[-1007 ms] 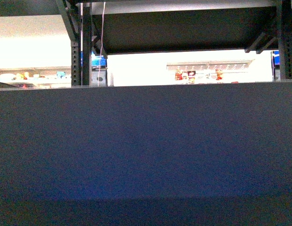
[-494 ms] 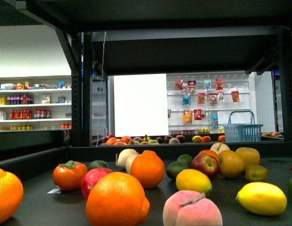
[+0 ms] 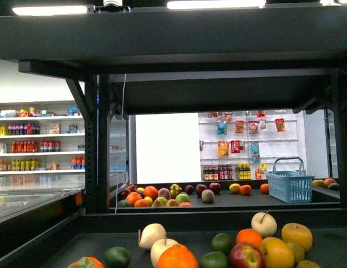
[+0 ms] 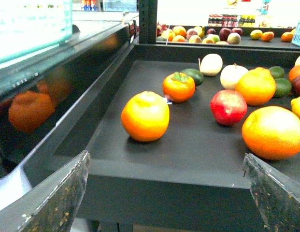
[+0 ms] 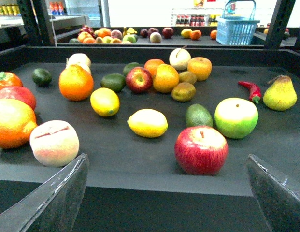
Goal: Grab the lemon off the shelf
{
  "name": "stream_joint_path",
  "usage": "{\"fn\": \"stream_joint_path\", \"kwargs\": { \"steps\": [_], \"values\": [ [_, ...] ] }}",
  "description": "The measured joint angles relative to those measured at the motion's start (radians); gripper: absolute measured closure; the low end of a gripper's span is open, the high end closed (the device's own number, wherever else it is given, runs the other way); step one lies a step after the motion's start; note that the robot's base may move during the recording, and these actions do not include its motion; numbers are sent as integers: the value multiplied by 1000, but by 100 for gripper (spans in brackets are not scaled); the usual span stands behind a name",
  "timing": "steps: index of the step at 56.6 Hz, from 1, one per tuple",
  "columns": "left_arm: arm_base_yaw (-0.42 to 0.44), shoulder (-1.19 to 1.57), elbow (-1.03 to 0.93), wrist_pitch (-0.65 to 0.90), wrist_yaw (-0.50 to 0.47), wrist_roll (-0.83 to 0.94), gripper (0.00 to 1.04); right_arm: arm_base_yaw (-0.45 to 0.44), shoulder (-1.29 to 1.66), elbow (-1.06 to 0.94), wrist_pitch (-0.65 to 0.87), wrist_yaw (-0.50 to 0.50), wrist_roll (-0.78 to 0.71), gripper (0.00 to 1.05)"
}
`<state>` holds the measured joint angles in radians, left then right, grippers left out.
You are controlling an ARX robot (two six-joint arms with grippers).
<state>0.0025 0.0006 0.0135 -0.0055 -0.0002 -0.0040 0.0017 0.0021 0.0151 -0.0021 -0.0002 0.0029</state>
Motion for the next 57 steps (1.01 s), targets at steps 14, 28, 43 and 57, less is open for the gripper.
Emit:
{"fn": "stream_joint_path", "kwargs": {
  "steps": [14, 28, 43, 57],
  "values": [
    [0, 0, 0, 0, 0, 1, 8, 0, 0, 0, 0, 0, 0, 7],
    [0, 0, 0, 0, 0, 0, 8, 0, 0, 0, 0, 0, 0, 7],
    [0, 0, 0, 0, 0, 0, 8, 0, 0, 0, 0, 0, 0, 7],
    [-4, 22, 14, -55, -2, -101, 8, 0, 0, 0, 0, 0, 0, 7]
  ]
}}
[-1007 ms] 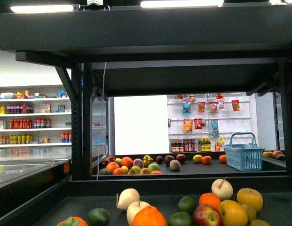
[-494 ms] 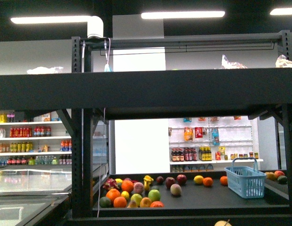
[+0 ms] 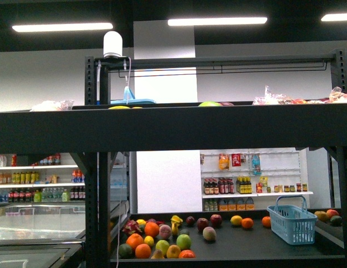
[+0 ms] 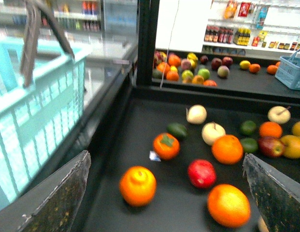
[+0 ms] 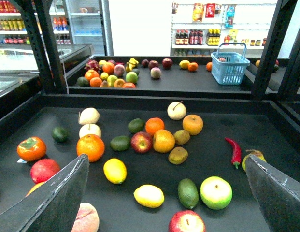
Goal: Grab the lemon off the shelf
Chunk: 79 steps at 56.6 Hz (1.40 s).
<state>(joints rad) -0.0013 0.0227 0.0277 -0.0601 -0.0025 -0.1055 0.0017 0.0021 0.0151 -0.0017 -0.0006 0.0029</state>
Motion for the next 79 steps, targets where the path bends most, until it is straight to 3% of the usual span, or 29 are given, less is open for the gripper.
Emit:
{"fn": "stream_joint_path", "kwargs": {
  "steps": [5, 10, 22, 30, 37, 50, 79],
  "values": [
    [10, 86, 29, -23, 63, -260, 8, 0, 0, 0, 0, 0, 0, 7],
    [90, 204, 110, 27, 197, -482, 8, 0, 0, 0, 0, 0, 0, 7],
    [476, 623, 415, 165, 648, -831, 8, 0, 0, 0, 0, 0, 0, 7],
    [677, 910, 594, 196, 789, -951, 8, 0, 0, 0, 0, 0, 0, 7],
    [763, 1122, 742, 230, 822, -1019, 8, 0, 0, 0, 0, 0, 0, 7],
    [790, 1400, 979, 172, 789, -1036, 8, 0, 0, 0, 0, 0, 0, 7],
    [667, 1756, 1337, 208, 682, -1029, 8, 0, 0, 0, 0, 0, 0, 7]
  ]
}}
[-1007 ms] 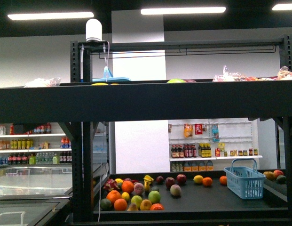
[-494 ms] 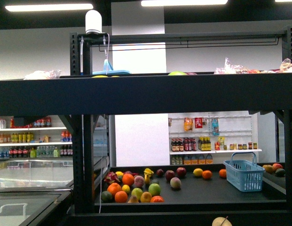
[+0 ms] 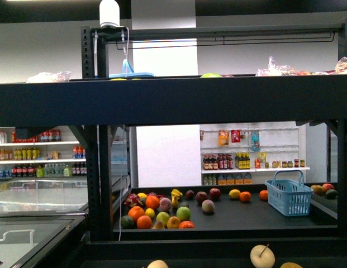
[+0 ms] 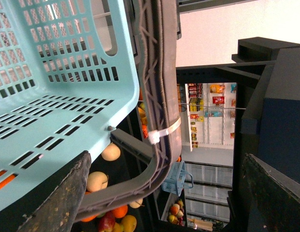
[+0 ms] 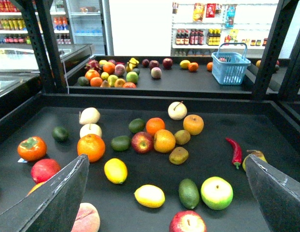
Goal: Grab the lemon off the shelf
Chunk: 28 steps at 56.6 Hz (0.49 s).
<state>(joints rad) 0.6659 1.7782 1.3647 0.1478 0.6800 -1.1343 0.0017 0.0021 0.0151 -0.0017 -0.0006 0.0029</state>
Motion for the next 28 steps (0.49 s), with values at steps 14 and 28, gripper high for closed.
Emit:
{"fn": "stream_joint_path", "kwargs": {
  "steps": [14, 28],
  "values": [
    [-24, 92, 129, -48, -48, 13, 8, 0, 0, 0, 0, 0, 0, 7],
    [-28, 168, 192, -79, -83, 32, 8, 0, 0, 0, 0, 0, 0, 7]
  ]
}}
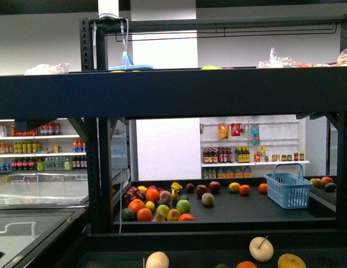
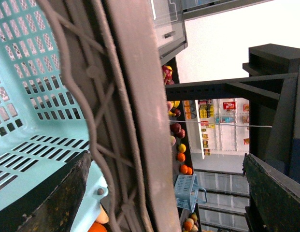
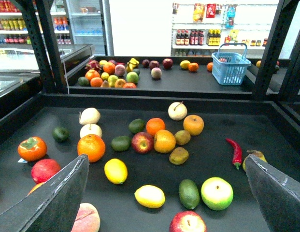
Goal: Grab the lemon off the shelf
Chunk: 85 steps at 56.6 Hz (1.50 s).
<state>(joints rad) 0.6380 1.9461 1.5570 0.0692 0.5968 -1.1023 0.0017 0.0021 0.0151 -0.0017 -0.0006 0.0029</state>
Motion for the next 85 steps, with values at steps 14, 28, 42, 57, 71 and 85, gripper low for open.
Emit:
{"fn": "stream_joint_path", "kwargs": {
  "steps": [14, 28, 42, 57, 71, 85],
  "values": [
    [-6, 6, 4, 5, -2, 14, 42, 0, 0, 0, 0, 0, 0, 7],
    [-13, -12, -31, 45, 27, -8, 87, 0, 0, 0, 0, 0, 0, 7],
    [-63, -187, -179, 9, 76, 152, 89, 0, 0, 0, 0, 0, 0, 7],
    [-195, -409, -323, -31, 139, 228, 93, 0, 0, 0, 0, 0, 0, 7],
    [-431, -545, -436, -10, 154, 253, 94, 0, 0, 0, 0, 0, 0, 7],
    [-687, -533, -488, 50, 73, 209, 94, 0, 0, 0, 0, 0, 0, 7]
  ]
}}
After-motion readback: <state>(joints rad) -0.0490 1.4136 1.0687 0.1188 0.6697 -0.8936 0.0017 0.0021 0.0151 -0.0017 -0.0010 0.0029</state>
